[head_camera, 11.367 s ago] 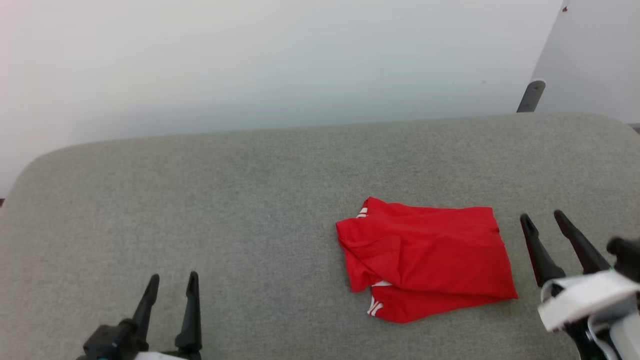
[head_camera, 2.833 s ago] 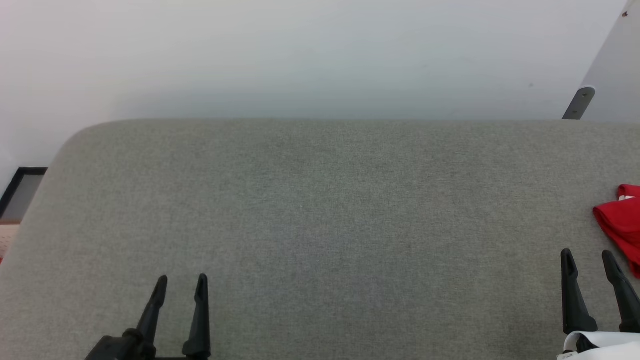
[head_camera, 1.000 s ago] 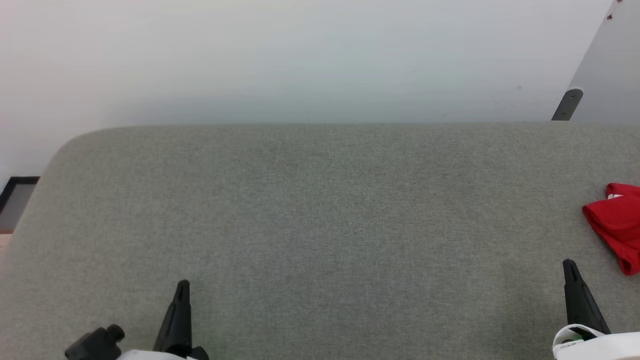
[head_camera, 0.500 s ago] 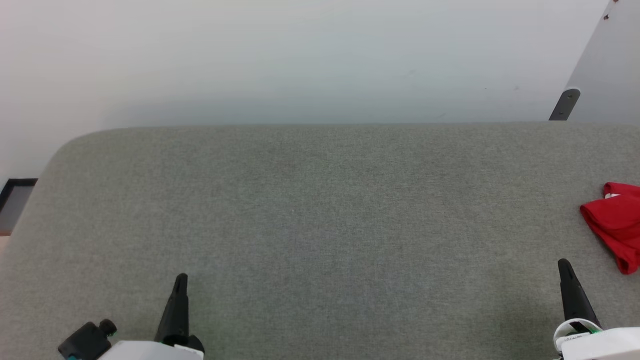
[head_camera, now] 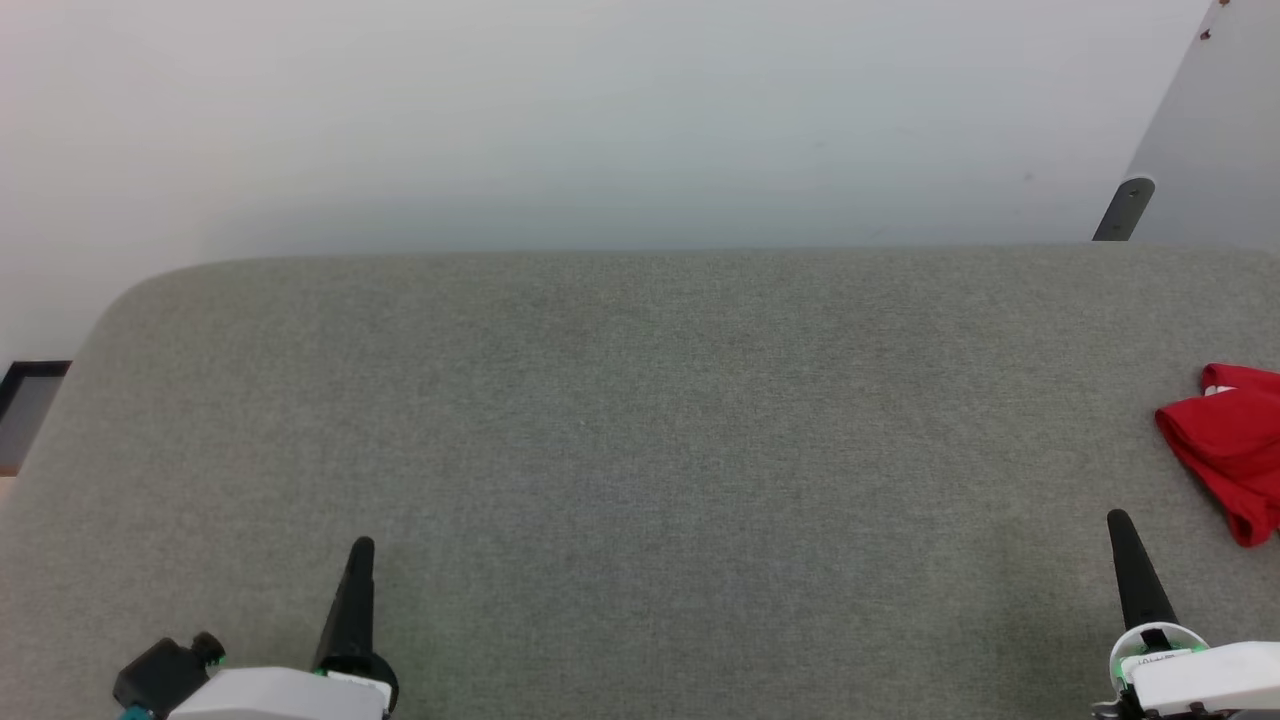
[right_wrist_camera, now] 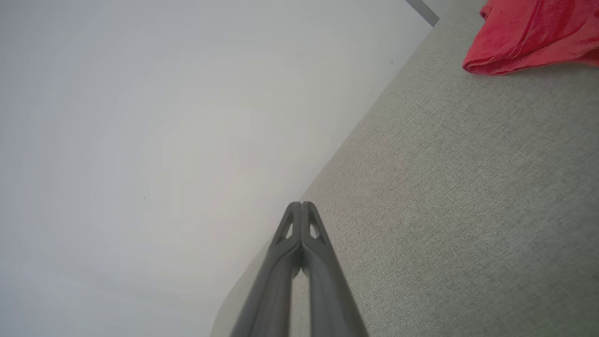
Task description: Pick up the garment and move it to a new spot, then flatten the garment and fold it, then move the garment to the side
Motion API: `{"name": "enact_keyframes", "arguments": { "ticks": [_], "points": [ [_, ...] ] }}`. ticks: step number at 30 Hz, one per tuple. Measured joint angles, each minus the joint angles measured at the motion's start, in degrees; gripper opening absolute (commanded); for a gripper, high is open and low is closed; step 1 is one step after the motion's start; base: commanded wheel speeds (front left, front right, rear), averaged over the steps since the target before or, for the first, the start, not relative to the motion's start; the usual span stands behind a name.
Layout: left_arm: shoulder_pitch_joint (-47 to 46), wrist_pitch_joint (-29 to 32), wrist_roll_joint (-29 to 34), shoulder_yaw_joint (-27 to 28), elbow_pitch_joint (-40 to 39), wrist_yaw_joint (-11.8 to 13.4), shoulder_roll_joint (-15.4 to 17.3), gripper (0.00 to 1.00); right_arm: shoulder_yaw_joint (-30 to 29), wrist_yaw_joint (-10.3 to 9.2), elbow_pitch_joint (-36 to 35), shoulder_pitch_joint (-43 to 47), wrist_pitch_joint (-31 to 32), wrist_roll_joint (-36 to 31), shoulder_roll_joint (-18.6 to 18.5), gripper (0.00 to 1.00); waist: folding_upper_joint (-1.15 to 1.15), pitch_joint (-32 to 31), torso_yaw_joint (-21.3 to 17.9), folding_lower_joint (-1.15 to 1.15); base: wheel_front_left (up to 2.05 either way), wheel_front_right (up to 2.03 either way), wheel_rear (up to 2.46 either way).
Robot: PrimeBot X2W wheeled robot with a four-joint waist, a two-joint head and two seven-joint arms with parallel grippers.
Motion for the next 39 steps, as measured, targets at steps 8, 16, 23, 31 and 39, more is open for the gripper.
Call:
{"name": "enact_keyframes", "arguments": {
  "ticks": [8, 16, 23, 31, 39],
  "points": [
    [-0.9, 1.1, -4.8, 0.3, 0.6, 0.0, 0.0, 0.0, -0.1, 0.0, 1.0, -0.7, 1.0, 4.3, 0.2, 0.0, 0.0, -0.1, -0.2, 0.0, 0.0, 0.0, 0.0],
    [-1.8, 2.4, -9.1, 0.6, 1.1, 0.0, -0.1, 0.0, -0.1, 0.0, 1.9, -1.4, 1.9, 8.2, 0.4, 0.0, 0.0, -0.1, -0.3, 0.0, 0.0, 0.0, 0.0],
    [-2.3, 3.5, -12.6, 1.0, 1.5, 0.0, -0.2, 0.0, -0.2, -0.01, 2.7, -2.1, 2.6, 11.6, 0.6, 0.0, 0.0, -0.2, -0.5, 0.0, 0.0, 0.0, 0.0],
    [-3.1, 4.5, -16.3, 1.3, 1.9, 0.0, -0.3, 0.0, -0.3, -0.01, 3.4, -2.6, 3.5, 15.1, 0.8, 0.0, 0.0, -0.2, -0.6, 0.0, 0.0, 0.0, 0.0],
    [-3.6, 5.5, -19.9, 1.6, 2.4, 0.0, -0.4, 0.0, -0.4, -0.01, 4.1, -3.5, 4.2, 18.5, 1.0, 0.0, 0.0, -0.3, -0.8, 0.0, 0.0, 0.0, 0.0]
  ]
}}
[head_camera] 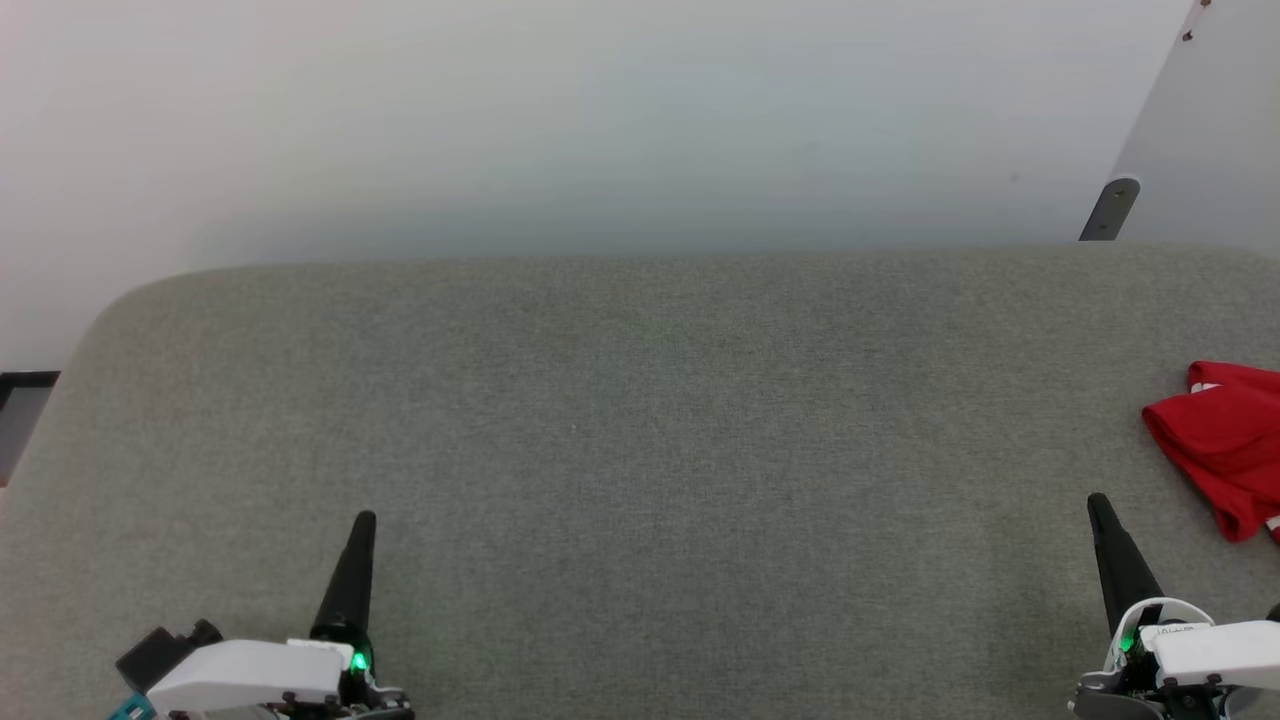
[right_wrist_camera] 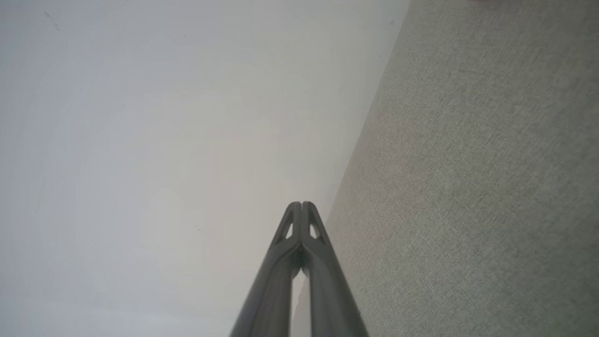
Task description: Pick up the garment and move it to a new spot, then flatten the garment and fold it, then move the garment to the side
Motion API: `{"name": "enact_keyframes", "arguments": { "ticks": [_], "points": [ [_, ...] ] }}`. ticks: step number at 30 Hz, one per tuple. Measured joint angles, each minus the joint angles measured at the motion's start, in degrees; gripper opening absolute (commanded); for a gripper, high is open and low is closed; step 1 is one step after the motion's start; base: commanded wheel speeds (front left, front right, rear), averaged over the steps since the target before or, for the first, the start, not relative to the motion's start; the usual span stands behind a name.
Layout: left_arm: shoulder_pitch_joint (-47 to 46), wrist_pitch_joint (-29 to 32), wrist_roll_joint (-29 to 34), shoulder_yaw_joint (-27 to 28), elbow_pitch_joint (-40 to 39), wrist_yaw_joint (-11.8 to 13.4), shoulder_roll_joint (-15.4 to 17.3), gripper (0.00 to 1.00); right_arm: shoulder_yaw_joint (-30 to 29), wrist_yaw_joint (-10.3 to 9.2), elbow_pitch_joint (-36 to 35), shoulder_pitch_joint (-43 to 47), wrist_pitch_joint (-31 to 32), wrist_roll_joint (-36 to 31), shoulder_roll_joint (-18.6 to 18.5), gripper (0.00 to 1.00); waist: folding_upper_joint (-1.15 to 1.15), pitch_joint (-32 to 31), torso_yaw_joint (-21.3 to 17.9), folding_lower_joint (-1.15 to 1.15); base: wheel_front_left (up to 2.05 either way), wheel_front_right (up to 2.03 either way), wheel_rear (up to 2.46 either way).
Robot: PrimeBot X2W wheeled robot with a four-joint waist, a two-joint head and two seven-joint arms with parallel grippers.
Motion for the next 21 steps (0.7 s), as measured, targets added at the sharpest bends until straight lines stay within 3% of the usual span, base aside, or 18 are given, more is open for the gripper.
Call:
{"name": "enact_keyframes", "arguments": {
  "ticks": [21],
  "points": [
    [-1.6, 2.5, -8.1, 0.8, 1.0, 0.0, -0.3, 0.0, -0.3, -0.02, 1.8, -1.2, 1.9, 7.7, 0.5, 0.0, 0.0, -0.2, -0.4, 0.0, 0.0, 0.0, 0.0]
  ]
}}
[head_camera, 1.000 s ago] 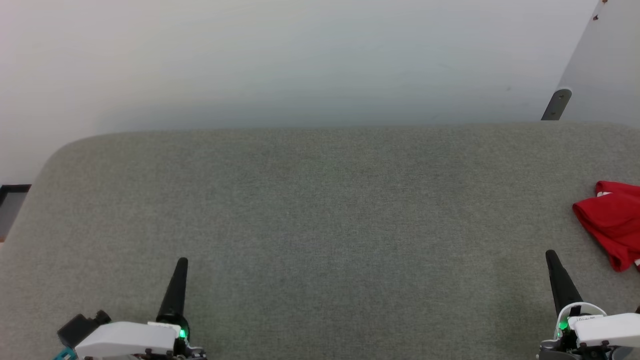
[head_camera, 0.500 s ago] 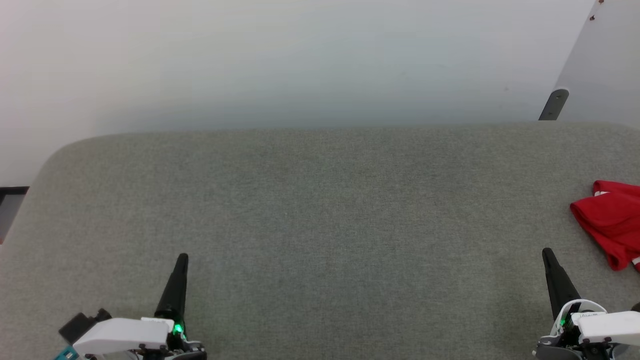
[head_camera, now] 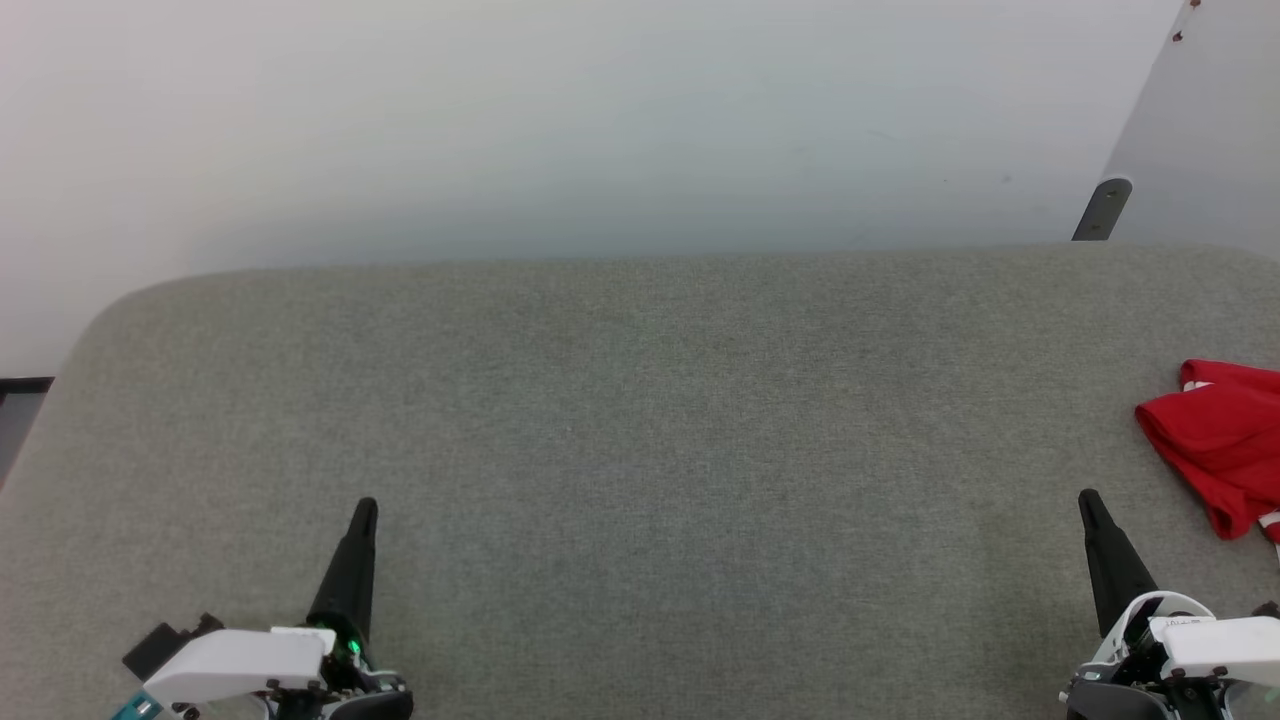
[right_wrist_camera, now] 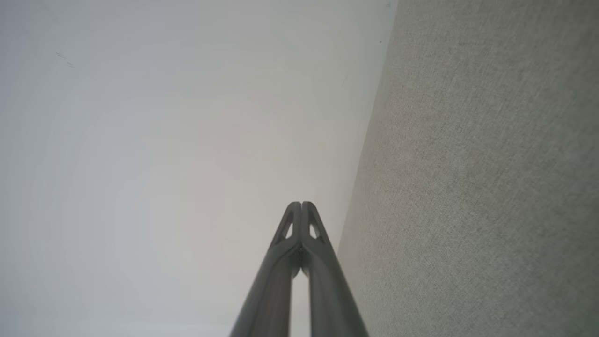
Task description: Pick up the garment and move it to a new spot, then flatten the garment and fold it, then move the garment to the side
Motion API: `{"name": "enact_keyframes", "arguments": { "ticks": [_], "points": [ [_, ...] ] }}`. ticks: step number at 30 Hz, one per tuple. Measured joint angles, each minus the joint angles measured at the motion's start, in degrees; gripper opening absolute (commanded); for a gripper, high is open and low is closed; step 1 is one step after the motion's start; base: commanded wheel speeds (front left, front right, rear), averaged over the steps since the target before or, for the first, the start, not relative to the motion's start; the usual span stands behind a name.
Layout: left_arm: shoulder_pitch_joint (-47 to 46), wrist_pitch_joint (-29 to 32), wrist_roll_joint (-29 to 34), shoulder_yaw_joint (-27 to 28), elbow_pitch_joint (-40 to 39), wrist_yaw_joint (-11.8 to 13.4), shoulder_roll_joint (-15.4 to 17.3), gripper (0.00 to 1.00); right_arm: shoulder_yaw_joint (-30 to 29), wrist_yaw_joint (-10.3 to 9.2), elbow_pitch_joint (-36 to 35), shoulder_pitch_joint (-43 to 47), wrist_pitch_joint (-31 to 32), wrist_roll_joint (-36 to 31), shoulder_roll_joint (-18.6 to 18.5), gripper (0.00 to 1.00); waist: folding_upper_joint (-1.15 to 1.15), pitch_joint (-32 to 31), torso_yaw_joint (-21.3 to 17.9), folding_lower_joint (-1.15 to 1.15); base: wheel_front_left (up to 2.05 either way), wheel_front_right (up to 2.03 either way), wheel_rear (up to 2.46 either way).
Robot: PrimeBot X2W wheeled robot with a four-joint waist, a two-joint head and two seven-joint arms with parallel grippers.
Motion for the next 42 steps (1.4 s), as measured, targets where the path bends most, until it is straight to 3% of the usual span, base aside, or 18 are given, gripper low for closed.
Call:
{"name": "enact_keyframes", "arguments": {
  "ticks": [9, 42],
  "points": [
    [-0.5, 0.9, -3.1, 0.4, 0.4, 0.0, -0.1, 0.0, -0.1, 0.0, 0.6, -0.4, 0.6, 3.0, 0.1, 0.0, 0.0, -0.1, -0.2, 0.0, 0.0, 0.0, 0.0],
    [-0.5, 1.3, -2.9, 0.9, 0.4, 0.0, -0.5, 0.0, -0.3, -0.01, 0.7, -0.8, 0.8, 3.0, 0.3, 0.0, 0.0, -0.1, -0.2, 0.0, 0.0, 0.0, 0.0]
  ]
}}
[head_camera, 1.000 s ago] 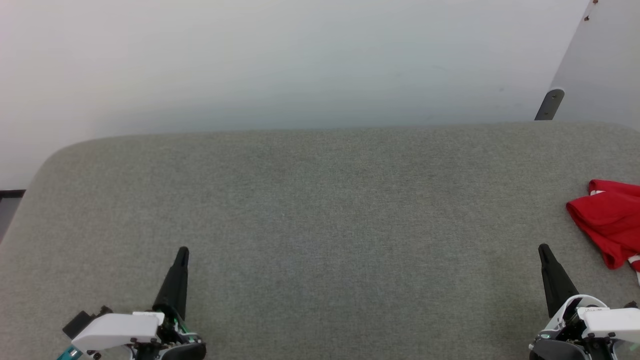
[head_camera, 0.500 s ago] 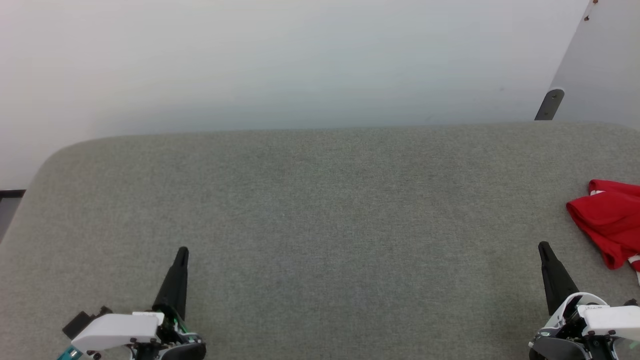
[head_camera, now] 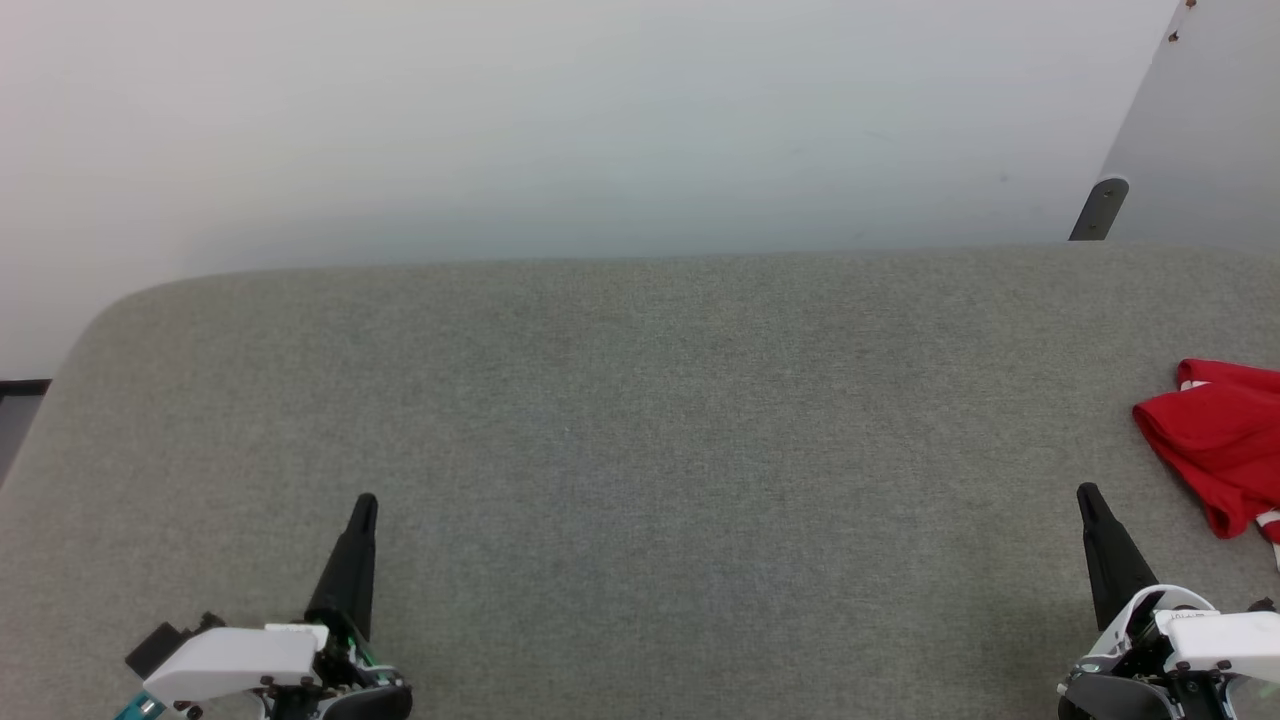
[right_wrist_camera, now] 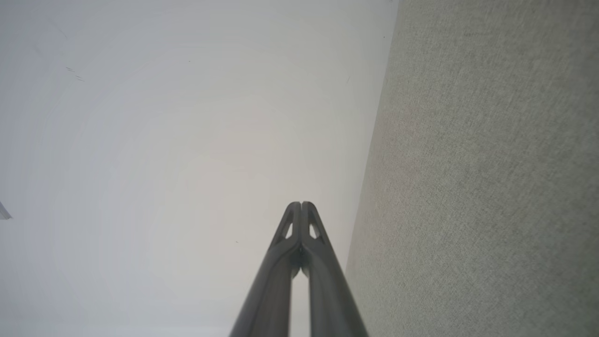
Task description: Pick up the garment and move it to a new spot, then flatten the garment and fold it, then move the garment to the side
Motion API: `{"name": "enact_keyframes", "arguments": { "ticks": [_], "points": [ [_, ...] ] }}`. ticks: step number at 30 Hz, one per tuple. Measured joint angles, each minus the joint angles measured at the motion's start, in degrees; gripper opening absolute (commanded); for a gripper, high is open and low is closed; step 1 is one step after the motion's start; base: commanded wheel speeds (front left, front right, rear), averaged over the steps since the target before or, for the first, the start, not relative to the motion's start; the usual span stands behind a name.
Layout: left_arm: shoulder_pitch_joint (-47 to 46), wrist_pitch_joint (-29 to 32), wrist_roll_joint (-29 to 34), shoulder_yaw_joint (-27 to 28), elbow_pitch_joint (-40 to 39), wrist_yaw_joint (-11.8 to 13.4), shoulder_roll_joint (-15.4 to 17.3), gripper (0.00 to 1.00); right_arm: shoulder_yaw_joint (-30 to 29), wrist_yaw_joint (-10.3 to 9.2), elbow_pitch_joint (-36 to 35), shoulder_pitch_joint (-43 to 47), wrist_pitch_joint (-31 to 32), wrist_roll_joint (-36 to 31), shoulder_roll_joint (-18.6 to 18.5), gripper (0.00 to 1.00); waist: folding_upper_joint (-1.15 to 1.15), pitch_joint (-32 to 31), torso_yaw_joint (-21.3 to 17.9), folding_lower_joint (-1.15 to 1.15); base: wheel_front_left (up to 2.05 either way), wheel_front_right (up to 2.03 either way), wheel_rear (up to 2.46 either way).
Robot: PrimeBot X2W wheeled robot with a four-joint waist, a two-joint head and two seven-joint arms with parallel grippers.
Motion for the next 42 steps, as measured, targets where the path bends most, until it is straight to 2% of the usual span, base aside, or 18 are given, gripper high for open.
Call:
{"name": "enact_keyframes", "arguments": {
  "ticks": [42],
  "points": [
    [0.0, 0.2, 0.4, 0.4, 0.0, 0.0, -0.3, 0.0, -0.2, 0.01, 0.0, 0.0, 0.1, 0.0, 0.1, 0.0, 0.0, 0.0, 0.0, 0.0, 0.0, 0.0, 0.0]
  ]
}}
